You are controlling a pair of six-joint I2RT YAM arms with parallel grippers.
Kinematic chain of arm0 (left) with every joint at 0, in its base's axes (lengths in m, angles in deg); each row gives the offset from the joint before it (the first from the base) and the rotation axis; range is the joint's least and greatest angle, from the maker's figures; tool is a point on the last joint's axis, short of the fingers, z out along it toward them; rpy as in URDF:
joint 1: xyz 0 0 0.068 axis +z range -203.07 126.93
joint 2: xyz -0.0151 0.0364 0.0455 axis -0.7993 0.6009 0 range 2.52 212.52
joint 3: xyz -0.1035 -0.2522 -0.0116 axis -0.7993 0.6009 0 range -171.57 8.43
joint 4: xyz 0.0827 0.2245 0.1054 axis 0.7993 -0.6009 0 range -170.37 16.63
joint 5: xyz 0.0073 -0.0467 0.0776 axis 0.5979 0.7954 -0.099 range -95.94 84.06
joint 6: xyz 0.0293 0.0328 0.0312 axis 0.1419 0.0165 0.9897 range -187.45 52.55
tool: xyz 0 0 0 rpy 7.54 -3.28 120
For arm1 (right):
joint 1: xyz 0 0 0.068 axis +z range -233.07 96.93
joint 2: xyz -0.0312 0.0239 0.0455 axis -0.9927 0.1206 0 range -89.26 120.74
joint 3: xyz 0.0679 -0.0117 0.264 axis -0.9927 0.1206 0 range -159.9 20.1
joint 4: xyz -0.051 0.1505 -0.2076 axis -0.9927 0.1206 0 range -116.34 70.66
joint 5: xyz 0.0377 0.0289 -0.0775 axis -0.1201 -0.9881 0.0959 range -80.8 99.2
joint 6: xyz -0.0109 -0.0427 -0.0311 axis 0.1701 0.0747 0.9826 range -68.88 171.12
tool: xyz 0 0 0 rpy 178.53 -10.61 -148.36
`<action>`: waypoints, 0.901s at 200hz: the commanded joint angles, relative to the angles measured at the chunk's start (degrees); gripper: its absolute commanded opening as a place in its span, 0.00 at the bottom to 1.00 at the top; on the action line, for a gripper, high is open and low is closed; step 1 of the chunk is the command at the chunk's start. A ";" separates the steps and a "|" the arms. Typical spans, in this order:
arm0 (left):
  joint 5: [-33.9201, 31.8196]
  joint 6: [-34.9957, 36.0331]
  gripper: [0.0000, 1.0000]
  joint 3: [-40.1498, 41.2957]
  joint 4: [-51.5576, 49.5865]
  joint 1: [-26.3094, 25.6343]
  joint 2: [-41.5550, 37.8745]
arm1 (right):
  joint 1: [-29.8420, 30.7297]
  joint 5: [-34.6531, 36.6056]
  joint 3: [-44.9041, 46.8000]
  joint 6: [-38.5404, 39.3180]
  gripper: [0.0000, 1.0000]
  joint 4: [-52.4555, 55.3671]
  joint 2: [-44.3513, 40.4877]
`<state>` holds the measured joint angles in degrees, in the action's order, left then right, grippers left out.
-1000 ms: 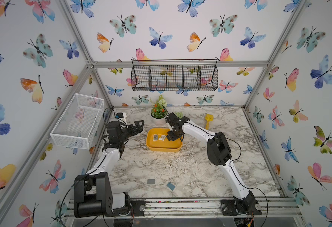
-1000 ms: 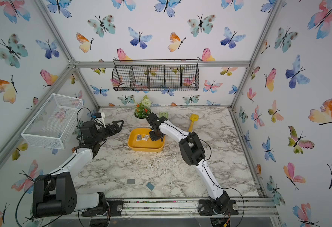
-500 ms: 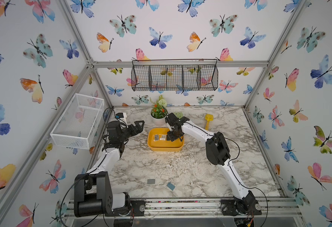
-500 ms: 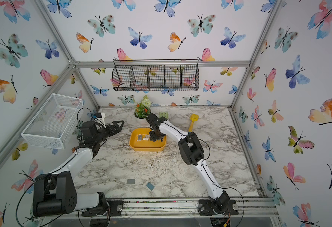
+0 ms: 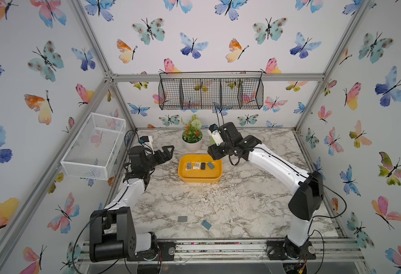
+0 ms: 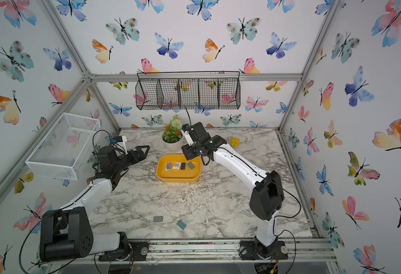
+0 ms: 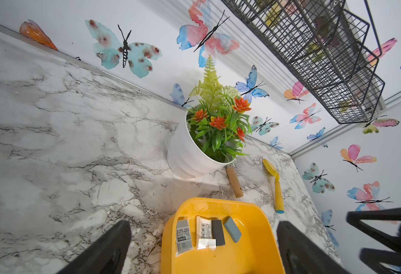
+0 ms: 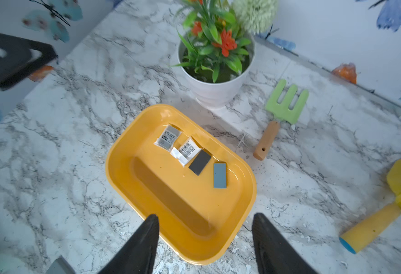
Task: Put the eraser in the storage box
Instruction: Pick up the eraser from the center of the board.
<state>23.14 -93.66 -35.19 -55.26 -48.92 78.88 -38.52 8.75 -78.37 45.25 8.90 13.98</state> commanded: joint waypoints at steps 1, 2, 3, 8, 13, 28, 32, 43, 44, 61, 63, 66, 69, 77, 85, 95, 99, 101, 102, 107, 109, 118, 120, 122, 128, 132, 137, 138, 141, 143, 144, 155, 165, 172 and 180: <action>0.89 -0.08 0.98 -1.56 0.04 0.49 -1.10 | 6.31 -1.18 11.53 4.30 0.67 0.63 -2.15; 0.89 -0.07 0.98 -1.52 0.02 0.46 -1.11 | 6.67 -1.02 12.07 4.42 0.67 0.58 -2.42; 0.93 -0.11 0.98 -1.54 0.05 0.44 -1.16 | 7.07 -0.86 12.60 4.53 0.67 0.47 -2.60; 0.89 -0.15 0.98 -1.48 0.07 0.48 -1.27 | 8.97 -0.18 15.33 4.95 0.67 0.30 -3.39; 0.97 -0.15 0.98 -1.43 0.04 0.43 -1.30 | 10.53 -0.15 17.72 5.04 0.68 0.36 -3.92; 1.02 -0.24 0.98 -1.32 -0.16 0.45 -1.58 | 13.24 -4.26 23.02 4.26 0.69 0.58 -4.66; 1.06 -0.28 0.98 -1.38 -0.16 0.54 -1.59 | 14.05 -4.79 24.20 4.08 0.70 0.44 -4.82; 0.91 -0.17 0.98 -1.30 -0.27 0.54 -1.72 | 16.89 -4.16 27.09 3.74 0.72 -1.27 -5.45; 0.90 -0.16 0.98 -1.30 -0.27 0.57 -1.69 | 17.15 -4.05 27.19 3.75 0.73 -1.47 -5.48; 0.97 -0.32 0.98 -1.38 -0.27 0.92 -1.73 | 18.83 -4.95 29.08 3.07 0.74 -3.26 -5.05; 0.98 -0.33 0.98 -1.38 -0.29 0.95 -1.67 | 18.93 -4.99 29.12 2.99 0.74 -3.50 -4.89; 1.01 -0.45 0.98 -1.38 -0.27 0.95 -1.65 | 19.03 -5.08 29.21 2.93 0.74 -3.83 -4.67; 1.06 -0.42 0.98 -1.38 -0.21 1.03 -1.72 | 19.18 -5.13 29.22 2.89 0.75 -4.01 -4.46; 1.07 -0.50 0.98 -1.30 0.05 1.27 -1.71 | 19.70 -5.21 29.13 3.12 0.75 -4.89 -3.67; 1.13 -0.75 0.98 -1.08 0.26 1.50 -1.71 | 20.23 -4.67 29.05 3.14 0.75 -5.64 -2.89; 1.30 -1.06 0.98 -0.74 0.72 2.16 -1.72 | 20.71 -4.99 28.51 3.49 0.76 -6.18 -1.39; 1.45 -1.24 0.98 -0.62 0.89 2.46 -1.67 | 21.02 -4.67 28.23 3.57 0.76 -6.43 -0.59; 1.54 -1.39 0.98 -0.49 1.06 2.63 -1.72 | 21.19 -4.41 28.14 3.58 0.76 -6.53 -0.28; 1.56 -1.47 0.98 -0.45 1.14 2.76 -1.69 | 21.28 -4.35 28.11 3.58 0.76 -6.60 -0.08; 1.74 -1.87 0.98 -0.13 1.65 3.29 -1.67 | 21.56 -4.29 27.93 3.81 0.76 -6.99 0.72; 1.87 -2.12 0.98 0.03 1.84 3.56 -1.66 | 21.68 -4.27 27.84 3.95 0.76 -7.20 0.97; 2.67 -3.20 0.98 0.73 3.08 4.76 -1.56 | 21.68 -3.70 27.41 4.13 0.77 -7.72 2.37; 2.85 -3.44 0.98 0.90 3.40 5.07 -1.56 | 21.65 -3.65 27.39 4.12 0.77 -7.77 2.52; 3.14 -3.76 0.98 1.08 3.71 5.37 -1.50 | 21.63 -3.52 27.18 4.11 0.77 -7.84 3.02; 3.90 -4.57 0.98 1.53 4.66 6.25 -1.37 | 23.21 -3.82 26.65 4.27 0.77 -7.73 4.01; 4.43 -5.13 0.98 1.87 5.23 6.87 -1.30 | 23.38 -3.85 26.23 4.38 0.77 -7.69 4.54; 4.96 -5.75 0.98 2.18 5.90 7.53 -1.22 | 23.65 -3.65 25.96 4.37 0.77 -7.69 5.02; 5.12 -5.89 0.98 2.20 6.03 7.67 -1.22 | 23.65 -3.58 25.92 4.37 0.77 -7.71 5.12; 5.45 -6.13 0.98 2.46 6.40 7.96 -1.13 | 23.91 -3.37 25.76 4.35 0.77 -7.61 5.35; 5.70 -6.37 0.98 2.54 6.49 8.18 -1.12 | 24.04 -3.28 25.65 4.30 0.77 -7.57 5.53; 5.80 -6.47 0.98 2.60 6.63 8.30 -1.12 | 24.11 -3.26 25.59 4.29 0.77 -7.57 5.59; 6.51 -7.03 0.98 3.04 7.38 8.94 -1.12 | 24.67 -3.01 25.28 4.39 0.78 -7.66 6.35; 6.52 -7.14 0.98 3.10 7.47 8.99 -1.22 | 24.96 -2.76 25.10 4.29 0.78 -7.74 6.94; 6.60 -7.09 0.98 3.18 7.47 9.02 -1.33 | 25.13 -2.53 24.88 4.29 0.78 -7.86 7.31; 6.60 -7.09 0.98 3.27 7.56 9.02 -1.45 | 25.31 -1.86 24.58 4.29 0.78 -7.77 7.73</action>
<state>26.94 -99.39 -32.39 -50.69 -40.01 78.53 -13.86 5.01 -51.86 49.12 1.47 20.95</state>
